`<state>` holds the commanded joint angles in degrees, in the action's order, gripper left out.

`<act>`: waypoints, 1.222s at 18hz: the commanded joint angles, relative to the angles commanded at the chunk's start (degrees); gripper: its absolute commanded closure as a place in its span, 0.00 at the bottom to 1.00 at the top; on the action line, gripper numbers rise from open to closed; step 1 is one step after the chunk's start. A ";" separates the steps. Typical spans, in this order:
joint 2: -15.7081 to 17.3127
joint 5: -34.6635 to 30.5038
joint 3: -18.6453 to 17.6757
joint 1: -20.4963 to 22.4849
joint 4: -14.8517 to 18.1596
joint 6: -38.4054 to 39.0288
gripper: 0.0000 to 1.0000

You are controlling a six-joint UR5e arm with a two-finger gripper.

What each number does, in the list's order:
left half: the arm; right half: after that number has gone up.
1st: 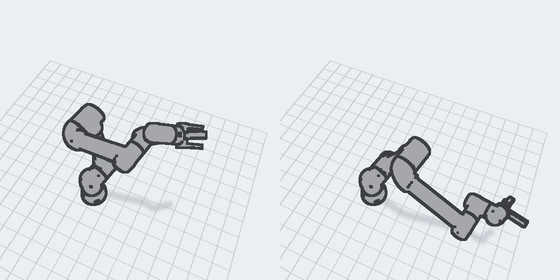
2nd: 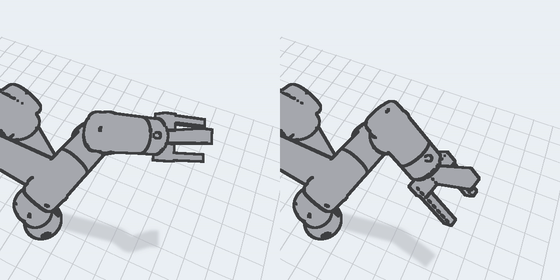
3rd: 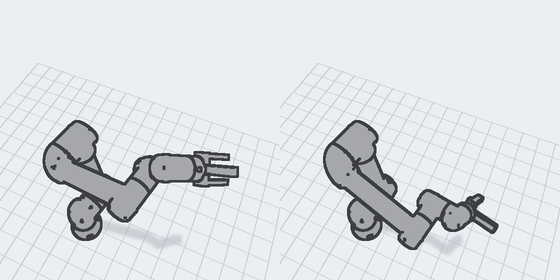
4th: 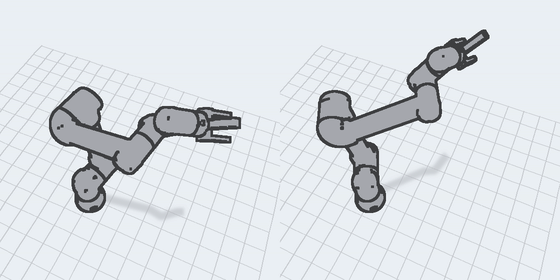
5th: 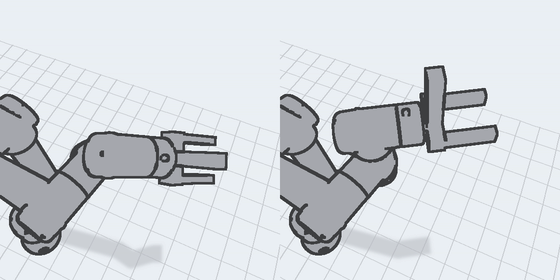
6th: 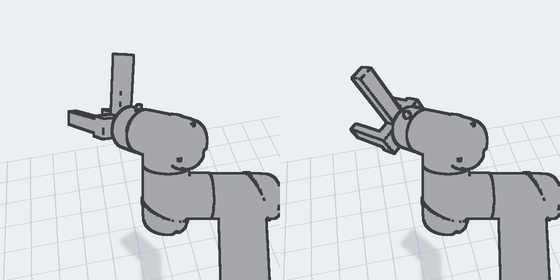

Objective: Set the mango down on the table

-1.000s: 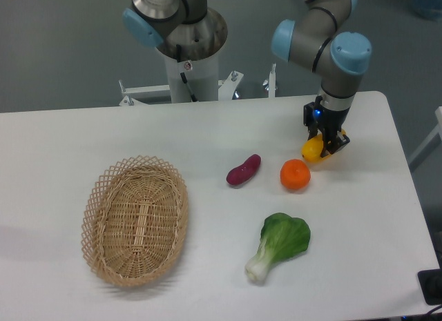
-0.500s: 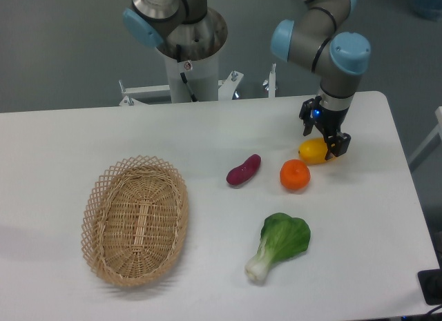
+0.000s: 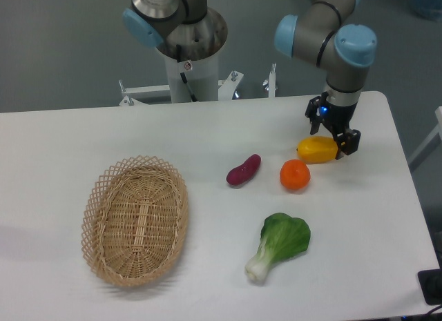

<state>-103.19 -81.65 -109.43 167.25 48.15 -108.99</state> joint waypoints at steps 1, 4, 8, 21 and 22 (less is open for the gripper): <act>0.09 0.00 1.14 -0.17 2.19 0.52 0.00; 1.14 0.00 6.32 -0.26 11.24 1.67 0.00; 1.41 0.09 12.91 -0.09 20.83 2.37 0.00; 1.15 3.78 18.82 -0.61 25.24 9.67 0.00; 1.15 3.78 18.73 -0.53 25.16 9.67 0.00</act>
<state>-102.04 -77.87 -90.70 166.73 73.30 -99.32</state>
